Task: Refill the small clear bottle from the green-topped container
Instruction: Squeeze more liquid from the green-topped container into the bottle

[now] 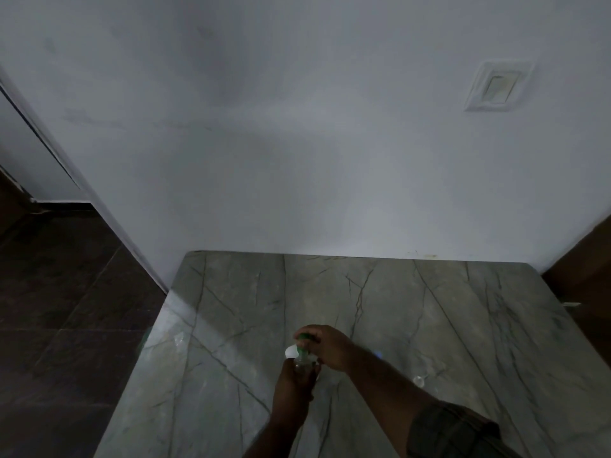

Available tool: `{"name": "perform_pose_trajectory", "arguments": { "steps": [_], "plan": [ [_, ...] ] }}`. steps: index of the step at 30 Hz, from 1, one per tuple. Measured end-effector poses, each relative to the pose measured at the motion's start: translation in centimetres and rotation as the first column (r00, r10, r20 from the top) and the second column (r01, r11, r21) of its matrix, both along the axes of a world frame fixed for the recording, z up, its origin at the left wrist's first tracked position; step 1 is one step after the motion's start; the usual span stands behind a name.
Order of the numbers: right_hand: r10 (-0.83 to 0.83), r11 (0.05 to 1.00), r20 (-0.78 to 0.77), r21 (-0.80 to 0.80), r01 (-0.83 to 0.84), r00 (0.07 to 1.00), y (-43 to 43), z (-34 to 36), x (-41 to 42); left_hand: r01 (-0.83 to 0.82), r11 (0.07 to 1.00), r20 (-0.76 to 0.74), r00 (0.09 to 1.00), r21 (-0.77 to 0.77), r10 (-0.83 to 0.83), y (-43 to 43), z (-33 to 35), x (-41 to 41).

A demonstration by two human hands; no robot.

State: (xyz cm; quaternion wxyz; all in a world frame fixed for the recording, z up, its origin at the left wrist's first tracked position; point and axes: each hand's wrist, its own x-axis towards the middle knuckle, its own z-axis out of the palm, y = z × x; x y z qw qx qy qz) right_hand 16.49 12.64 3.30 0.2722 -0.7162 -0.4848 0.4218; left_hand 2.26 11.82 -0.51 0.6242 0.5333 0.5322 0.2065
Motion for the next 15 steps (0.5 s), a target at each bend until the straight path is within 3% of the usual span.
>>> {"name": "perform_pose_trajectory", "arguments": {
  "steps": [6,15],
  "plan": [
    [-0.015,0.999,-0.021,-0.038,0.014,1.0,0.6,1.2,0.0,0.05,0.993,-0.044,0.998,0.11,-0.046,0.5,0.8,-0.2],
    [0.023,1.0,0.079,0.003,-0.023,0.997,0.2,0.1,-0.1,0.04,0.998,-0.074,0.997,0.056,-0.036,0.1,-0.3,0.0]
  ]
}}
